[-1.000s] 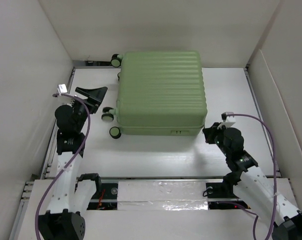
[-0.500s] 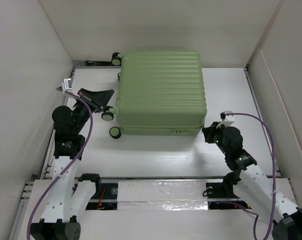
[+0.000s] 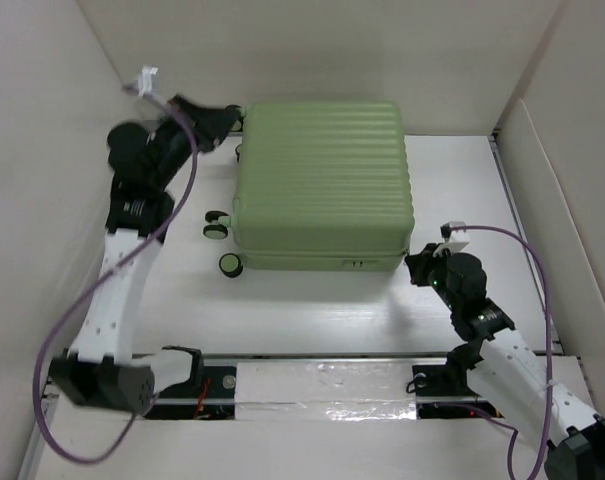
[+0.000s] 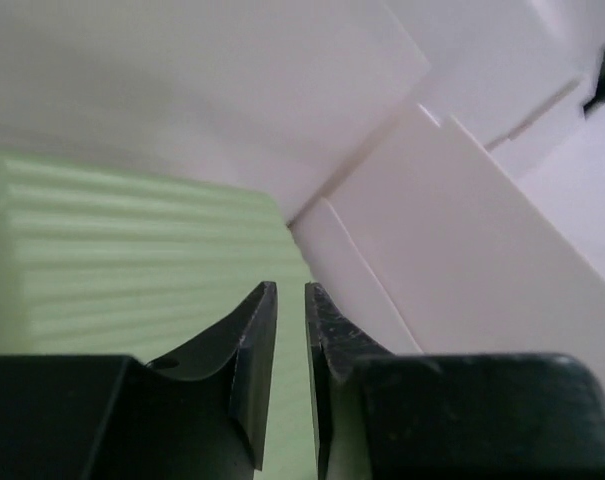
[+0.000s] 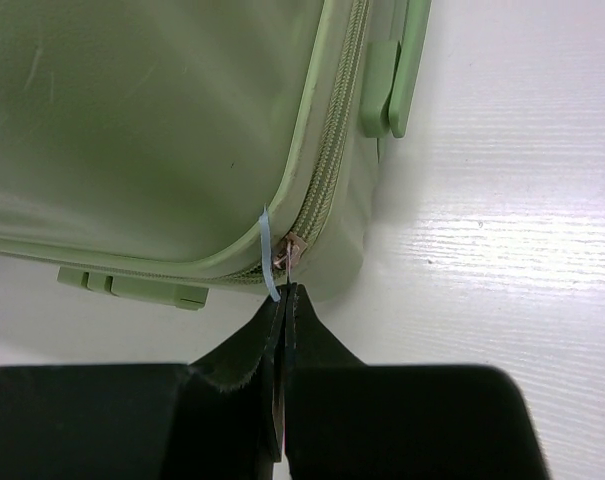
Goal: Pack the luggage
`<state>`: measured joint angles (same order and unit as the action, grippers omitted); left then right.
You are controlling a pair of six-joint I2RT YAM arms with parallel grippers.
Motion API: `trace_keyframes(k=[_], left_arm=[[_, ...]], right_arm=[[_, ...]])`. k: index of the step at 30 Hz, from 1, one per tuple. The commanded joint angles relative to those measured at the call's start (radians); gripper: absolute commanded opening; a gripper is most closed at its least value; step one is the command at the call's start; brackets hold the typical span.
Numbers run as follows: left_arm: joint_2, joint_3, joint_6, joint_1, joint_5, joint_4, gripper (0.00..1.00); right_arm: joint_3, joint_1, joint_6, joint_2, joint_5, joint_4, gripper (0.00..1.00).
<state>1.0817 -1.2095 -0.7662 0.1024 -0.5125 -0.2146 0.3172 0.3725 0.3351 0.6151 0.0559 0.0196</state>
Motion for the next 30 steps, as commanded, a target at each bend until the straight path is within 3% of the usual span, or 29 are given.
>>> trace_keyframes(k=[1, 2, 3, 4, 5, 6, 7, 8, 9, 10, 11, 13, 14, 16, 18, 19, 23, 30], left_arm=[[0.246, -0.43, 0.167, 0.217, 0.217, 0.218, 0.15], [0.347, -0.824, 0.277, 0.35, 0.548, 0.347, 0.18], [0.533, -0.983, 0.342, 0.546, 0.662, 0.413, 0.17], [0.588, -1.15, 0.317, 0.569, 0.683, 0.522, 0.15], [0.596, -1.097, 0.276, 0.569, 0.64, 0.508, 0.11], [0.457, -0.925, 0.262, 0.594, 0.606, 0.412, 0.11], [0.335, -0.446, 0.269, 0.626, 0.571, 0.042, 0.1], [0.229, -0.265, 0.283, 0.687, 0.609, -0.095, 0.08], [0.08, -0.143, 0.298, 0.763, 0.688, -0.145, 0.05], [0.034, -0.057, 0.326, 0.936, 0.765, -0.167, 0.03], [0.002, 0.103, 0.365, 1.018, 0.899, -0.176, 0.01], [-0.052, 0.242, 0.358, 1.205, 1.055, -0.145, 0.0], [-0.063, 0.346, 0.261, 1.232, 1.15, -0.114, 0.0], [-0.095, 0.456, 0.152, 1.257, 1.16, -0.079, 0.03], [-0.101, 0.605, -0.021, 1.244, 1.148, -0.084, 0.19], [-0.092, 0.681, -0.028, 1.232, 1.116, -0.198, 0.34], [0.039, 0.685, -0.068, 1.176, 1.12, -0.299, 0.65], [0.277, 0.699, -0.11, 1.06, 1.007, -0.543, 0.66]], right_arm=[[0.028, -0.006, -0.021, -0.017, 0.005, -0.038, 0.0], [0.037, -0.006, -0.022, -0.009, 0.016, -0.033, 0.0], [0.039, -0.006, -0.021, 0.006, 0.013, -0.038, 0.0], [0.045, -0.015, -0.01, 0.014, 0.007, -0.044, 0.0], [0.054, -0.015, -0.008, 0.015, -0.011, -0.026, 0.0], [0.068, -0.015, -0.008, 0.015, -0.017, -0.023, 0.0], [0.068, -0.015, -0.011, 0.008, -0.027, -0.023, 0.0], [0.066, -0.015, -0.014, 0.0, -0.028, -0.023, 0.0], [0.045, -0.015, -0.01, -0.009, -0.016, -0.027, 0.0], [0.033, -0.015, -0.008, -0.015, -0.016, -0.055, 0.0], [0.031, -0.015, -0.01, -0.017, -0.027, -0.064, 0.0], [0.037, -0.015, -0.011, -0.014, -0.042, -0.061, 0.0], [0.043, -0.015, -0.013, -0.014, -0.048, -0.035, 0.0], [0.051, -0.015, -0.013, -0.02, -0.051, -0.023, 0.0], [0.045, -0.015, -0.013, -0.043, -0.09, -0.027, 0.0], [0.028, -0.015, -0.01, -0.049, -0.1, -0.055, 0.0], [0.008, -0.015, -0.002, -0.063, -0.12, -0.073, 0.0], [0.002, -0.015, -0.008, -0.101, -0.117, -0.033, 0.0]])
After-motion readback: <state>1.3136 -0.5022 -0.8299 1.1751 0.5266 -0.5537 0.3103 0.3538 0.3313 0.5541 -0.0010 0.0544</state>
